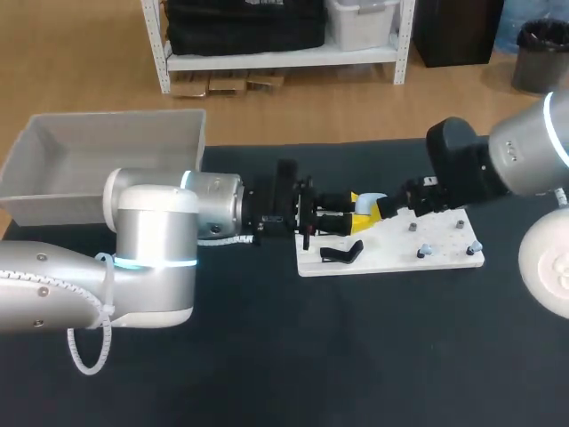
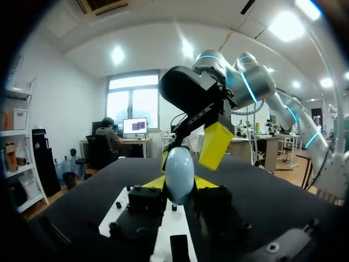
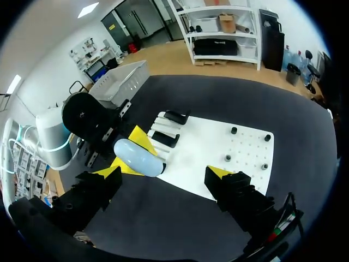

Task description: Pick up each earbud case from the left stands, insert the matching earbuds, close the lid, and place the case in the box.

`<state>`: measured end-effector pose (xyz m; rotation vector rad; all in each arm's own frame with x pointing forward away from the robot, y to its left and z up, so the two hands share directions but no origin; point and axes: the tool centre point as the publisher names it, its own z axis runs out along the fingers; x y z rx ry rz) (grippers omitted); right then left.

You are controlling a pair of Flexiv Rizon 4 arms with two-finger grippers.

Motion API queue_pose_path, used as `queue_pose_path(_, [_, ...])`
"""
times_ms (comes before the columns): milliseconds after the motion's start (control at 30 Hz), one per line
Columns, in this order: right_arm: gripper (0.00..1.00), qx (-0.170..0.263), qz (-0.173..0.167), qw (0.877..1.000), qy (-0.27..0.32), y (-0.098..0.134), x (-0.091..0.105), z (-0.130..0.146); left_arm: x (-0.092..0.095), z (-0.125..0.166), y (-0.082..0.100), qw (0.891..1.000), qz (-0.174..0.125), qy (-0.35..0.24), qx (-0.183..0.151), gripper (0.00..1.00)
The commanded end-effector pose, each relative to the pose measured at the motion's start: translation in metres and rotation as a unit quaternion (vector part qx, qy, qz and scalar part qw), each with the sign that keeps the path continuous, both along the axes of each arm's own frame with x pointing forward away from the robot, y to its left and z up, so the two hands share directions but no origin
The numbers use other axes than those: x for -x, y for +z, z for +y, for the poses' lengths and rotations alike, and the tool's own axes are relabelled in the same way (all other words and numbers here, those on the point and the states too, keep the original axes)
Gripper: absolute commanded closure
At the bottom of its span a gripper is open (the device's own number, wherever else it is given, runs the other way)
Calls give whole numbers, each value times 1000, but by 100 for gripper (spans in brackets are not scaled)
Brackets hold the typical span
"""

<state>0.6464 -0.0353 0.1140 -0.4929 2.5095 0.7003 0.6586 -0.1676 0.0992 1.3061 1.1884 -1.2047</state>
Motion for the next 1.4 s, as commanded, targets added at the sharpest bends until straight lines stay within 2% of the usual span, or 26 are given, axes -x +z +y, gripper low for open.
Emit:
queue_pose_path(33, [0,-1,-1,1000,0,0,-1,-1,-1,0,0,1000,0,-1,0,100])
queue_pose_path(1000, [0,10,-13,1000,-9,10,-8,-1,-1,0,0,1000,0,-1,0,100])
queue_pose_path(1400, [0,9,-19,1000,-2,19,7,-1,-1,0,0,1000,0,-1,0,100])
